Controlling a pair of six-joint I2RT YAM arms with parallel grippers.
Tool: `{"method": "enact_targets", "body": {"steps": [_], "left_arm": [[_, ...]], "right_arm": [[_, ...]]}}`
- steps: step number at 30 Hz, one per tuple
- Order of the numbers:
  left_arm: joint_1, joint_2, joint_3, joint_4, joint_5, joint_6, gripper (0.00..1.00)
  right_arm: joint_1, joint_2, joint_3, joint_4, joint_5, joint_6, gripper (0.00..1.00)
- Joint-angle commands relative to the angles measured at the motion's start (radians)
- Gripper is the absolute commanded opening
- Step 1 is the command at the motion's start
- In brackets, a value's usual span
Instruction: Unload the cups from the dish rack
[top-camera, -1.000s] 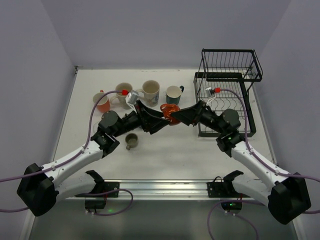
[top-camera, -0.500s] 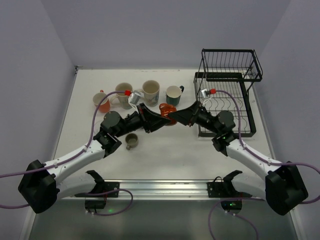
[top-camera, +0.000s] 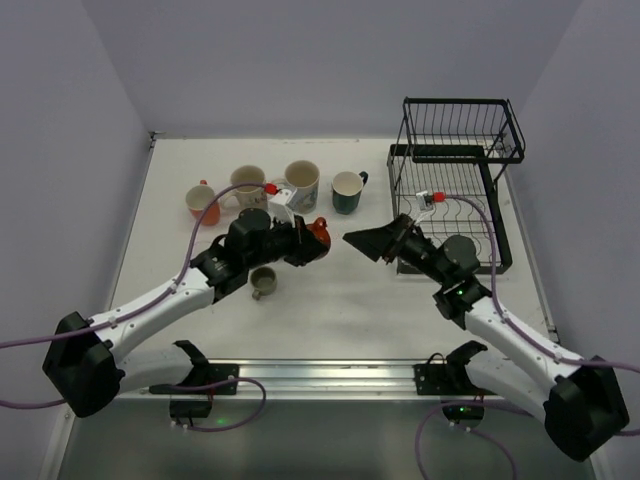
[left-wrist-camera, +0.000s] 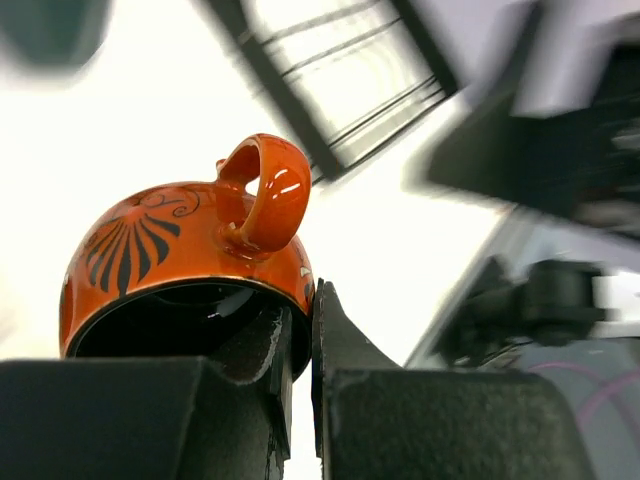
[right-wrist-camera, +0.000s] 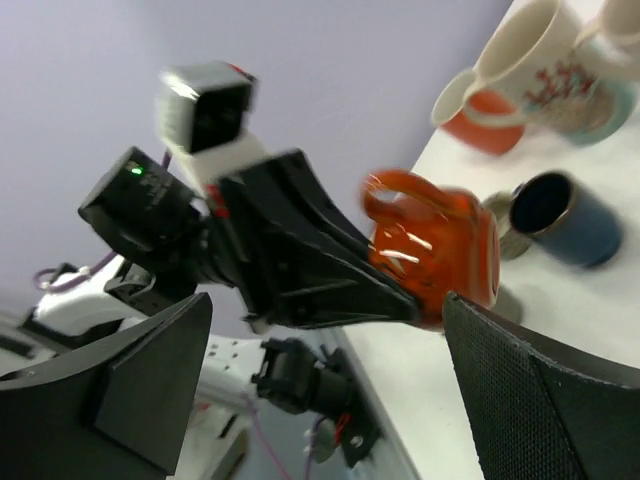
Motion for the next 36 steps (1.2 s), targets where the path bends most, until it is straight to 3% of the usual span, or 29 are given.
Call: {"method": "enact_targets", "body": {"steps": [1, 10, 21, 24, 25, 31, 36], "left_arm": [[0.004, 0.041, 0.087, -0.309, -0.12, 0.129, 0.0], [-0.025, 0.33, 0.219, -0.491, -0.149, 0.204, 0.0], [-0.084, 0.593, 0.389, -0.546, -0.185, 0.217, 0.0], [-0.087, 0.614, 0.403, -0.574, -0.205, 0.212, 0.14], [-0.085, 0.614, 0.402, -0.575, -0.209, 0.209, 0.23], [-0.087, 0.608, 0.409, -0.589, -0.234, 0.21, 0.49], [-0.087, 0.524, 0.44, -0.592, -0.26, 0.214, 0.76]], "right_arm": [[-0.004, -0.14, 0.015, -0.227, 0.173, -0.181, 0.99], [-0.004, -0.413, 0.053, -0.614, 0.463, -0.472, 0.99], [-0.005, -0.508, 0.035, -0.679, 0.523, -0.522, 0.99], [-0.005, -0.508, 0.039, -0.684, 0.541, -0.537, 0.99], [-0.004, -0.508, 0.044, -0.685, 0.544, -0.546, 0.99], [-0.004, -0.513, 0.064, -0.687, 0.561, -0.554, 0.99], [-0.005, -0.528, 0.099, -0.696, 0.563, -0.556, 0.99]]}}
